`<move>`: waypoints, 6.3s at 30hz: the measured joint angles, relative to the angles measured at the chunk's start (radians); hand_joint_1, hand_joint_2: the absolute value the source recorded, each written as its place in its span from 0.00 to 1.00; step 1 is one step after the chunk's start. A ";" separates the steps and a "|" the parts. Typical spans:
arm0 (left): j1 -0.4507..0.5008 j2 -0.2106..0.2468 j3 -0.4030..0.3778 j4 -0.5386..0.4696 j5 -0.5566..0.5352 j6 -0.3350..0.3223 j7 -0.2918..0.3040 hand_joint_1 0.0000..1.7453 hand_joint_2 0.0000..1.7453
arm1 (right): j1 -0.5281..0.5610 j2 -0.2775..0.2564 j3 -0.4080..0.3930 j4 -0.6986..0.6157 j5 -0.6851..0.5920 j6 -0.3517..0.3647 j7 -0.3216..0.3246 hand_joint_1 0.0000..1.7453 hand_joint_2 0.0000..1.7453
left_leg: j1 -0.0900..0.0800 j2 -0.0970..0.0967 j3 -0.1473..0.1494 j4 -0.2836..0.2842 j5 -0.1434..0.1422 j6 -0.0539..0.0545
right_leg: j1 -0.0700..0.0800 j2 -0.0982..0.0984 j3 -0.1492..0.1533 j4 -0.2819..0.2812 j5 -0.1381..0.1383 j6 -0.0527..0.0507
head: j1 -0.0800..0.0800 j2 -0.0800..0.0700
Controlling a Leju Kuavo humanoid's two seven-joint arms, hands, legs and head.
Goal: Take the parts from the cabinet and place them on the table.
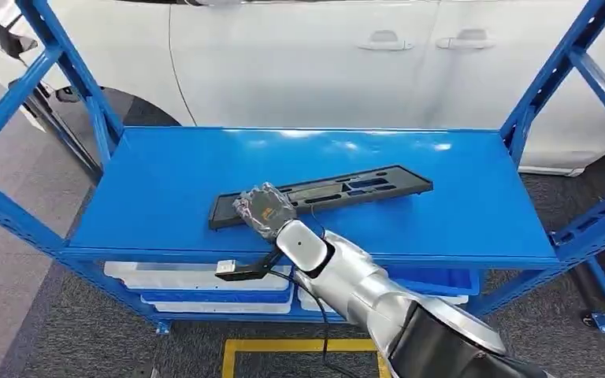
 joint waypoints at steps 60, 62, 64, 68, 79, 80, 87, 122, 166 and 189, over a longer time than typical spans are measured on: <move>-0.006 -0.001 0.092 0.000 -0.056 0.039 -0.104 0.00 1.00 | 0.615 -0.264 -0.600 -1.698 -1.592 0.400 -0.731 1.00 1.00 | -0.001 0.000 0.014 0.005 -0.028 0.007 | -0.008 0.003 -0.023 0.024 -0.007 0.020 | 0.000 0.000; -0.010 -0.001 0.092 0.000 -0.058 0.039 -0.104 0.00 1.00 | 0.579 -0.267 -0.595 -1.706 -1.611 0.409 -0.707 1.00 1.00 | 0.003 0.000 0.011 0.017 -0.039 -0.003 | -0.014 0.001 -0.019 0.015 0.000 0.007 | 0.000 0.000; -0.014 -0.003 0.092 0.000 -0.058 0.037 -0.106 0.00 1.00 | 0.556 -0.269 -0.593 -1.710 -1.618 0.413 -0.700 1.00 1.00 | 0.003 0.001 -0.034 0.120 -0.105 -0.009 | -0.013 -0.003 -0.018 0.014 -0.001 -0.003 | 0.000 0.000; -0.009 -0.005 0.092 0.000 -0.060 0.037 -0.104 0.00 1.00 | 0.540 -0.278 -0.581 -1.705 -1.620 0.405 -0.687 1.00 1.00 | 0.004 0.001 -0.126 0.316 -0.165 -0.011 | -0.004 -0.005 -0.021 0.018 0.002 -0.009 | 0.000 0.000; -0.004 -0.009 0.110 0.000 -0.056 0.062 -0.090 0.00 1.00 | 0.509 -0.298 -0.539 -1.671 -1.627 0.381 -0.684 1.00 1.00 | -0.001 0.004 -0.001 -0.007 0.004 0.046 | -0.003 -0.003 -0.063 0.099 -0.078 0.033 | 0.000 0.000; -0.003 -0.009 0.111 0.000 -0.055 0.064 -0.089 0.00 1.00 | 0.510 -0.300 -0.537 -1.671 -1.629 0.381 -0.684 1.00 1.00 | -0.002 0.004 -0.006 -0.007 0.007 0.049 | -0.004 -0.003 -0.079 0.147 -0.112 0.036 | 0.000 0.000; 0.023 -0.009 0.123 0.000 -0.050 0.076 -0.079 0.00 1.00 | 0.514 -0.319 -0.529 -1.659 -1.673 0.382 -0.685 1.00 1.00 | 0.002 0.006 -0.077 0.009 0.050 0.034 | -0.020 -0.004 0.032 0.105 -0.086 0.052 | 0.000 0.000; 0.060 0.015 0.173 0.001 -0.059 0.082 -0.003 0.00 1.00 | 0.610 -0.392 -0.636 -1.651 -1.637 0.530 -0.756 1.00 1.00 | -0.008 0.010 -0.081 0.017 0.067 0.013 | -0.008 0.002 0.089 0.013 -0.095 0.028 | 0.000 0.000; 0.071 0.009 0.231 0.003 -0.073 0.152 -0.004 0.00 1.00 | 0.524 -0.420 -0.632 -1.621 -1.615 0.593 -0.769 1.00 1.00 | 0.006 -0.067 0.048 0.002 -0.053 0.001 | -0.010 0.084 -0.018 0.014 0.011 0.017 | 0.000 0.000; 0.080 0.006 0.278 0.003 -0.067 0.119 0.055 0.00 1.00 | 0.511 -0.419 -0.701 -1.657 -1.618 0.578 -0.759 1.00 1.00 | -0.003 0.017 -0.075 0.257 -0.187 -0.012 | -0.008 0.010 -0.014 0.005 0.009 -0.010 | 0.000 0.000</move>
